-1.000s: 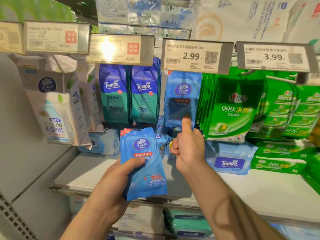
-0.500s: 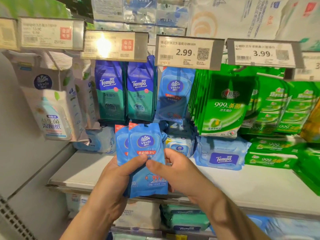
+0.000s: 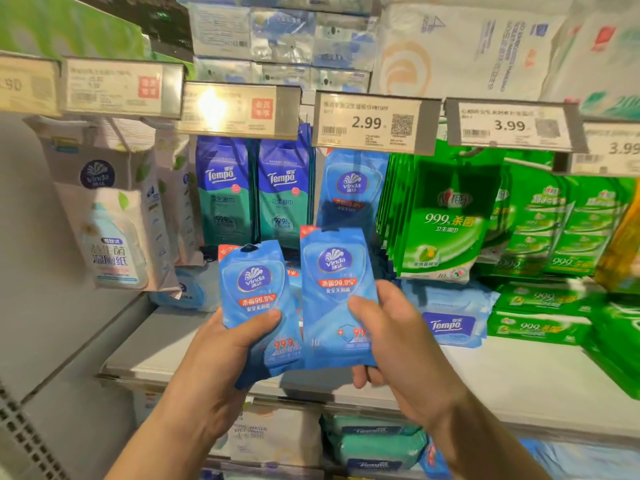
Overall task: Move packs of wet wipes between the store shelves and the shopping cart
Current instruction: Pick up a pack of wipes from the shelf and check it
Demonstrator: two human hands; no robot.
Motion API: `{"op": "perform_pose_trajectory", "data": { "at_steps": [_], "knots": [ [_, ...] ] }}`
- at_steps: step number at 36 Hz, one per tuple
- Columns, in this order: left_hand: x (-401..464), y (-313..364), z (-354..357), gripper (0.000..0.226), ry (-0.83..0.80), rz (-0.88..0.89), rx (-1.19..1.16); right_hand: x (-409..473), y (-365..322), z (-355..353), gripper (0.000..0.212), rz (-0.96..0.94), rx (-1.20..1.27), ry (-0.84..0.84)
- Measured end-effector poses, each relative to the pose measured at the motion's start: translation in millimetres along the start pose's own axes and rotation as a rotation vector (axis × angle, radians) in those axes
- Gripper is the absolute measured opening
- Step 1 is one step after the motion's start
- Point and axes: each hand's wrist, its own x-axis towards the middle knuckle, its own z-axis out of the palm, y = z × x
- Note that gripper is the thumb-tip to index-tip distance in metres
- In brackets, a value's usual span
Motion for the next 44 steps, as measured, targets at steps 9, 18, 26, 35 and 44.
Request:
{"op": "perform_pose_trajectory", "data": {
  "at_steps": [9, 18, 26, 35, 44],
  "knots": [
    [-3.7, 3.8, 4.9, 0.042, -0.034, 0.0, 0.018, -6.0, -28.9, 2.3, 0.007, -0.363, 0.06, 0.074],
    [-7.7, 7.1, 6.5, 0.032, -0.033, -0.012, 0.043, 0.7, -43.8, -0.1, 0.009, -0.437, 0.163, 0.148],
    [-10.3, 4.8, 6.8, 0.032, -0.064, -0.033, 0.053, 12.2, -20.9, 0.7, 0.011, -0.349, 0.133, 0.187],
    [-6.9, 0.3, 3.4, 0.043, -0.064, -0.047, 0.088, 16.9, 3.3, 6.6, 0.022, -0.164, 0.102, 0.215],
    [-3.0, -7.4, -2.9, 0.05, -0.053, -0.057, 0.081, 45.0, 8.8, 23.2, 0.036, 0.005, 0.341, 0.28]
  ]
}}
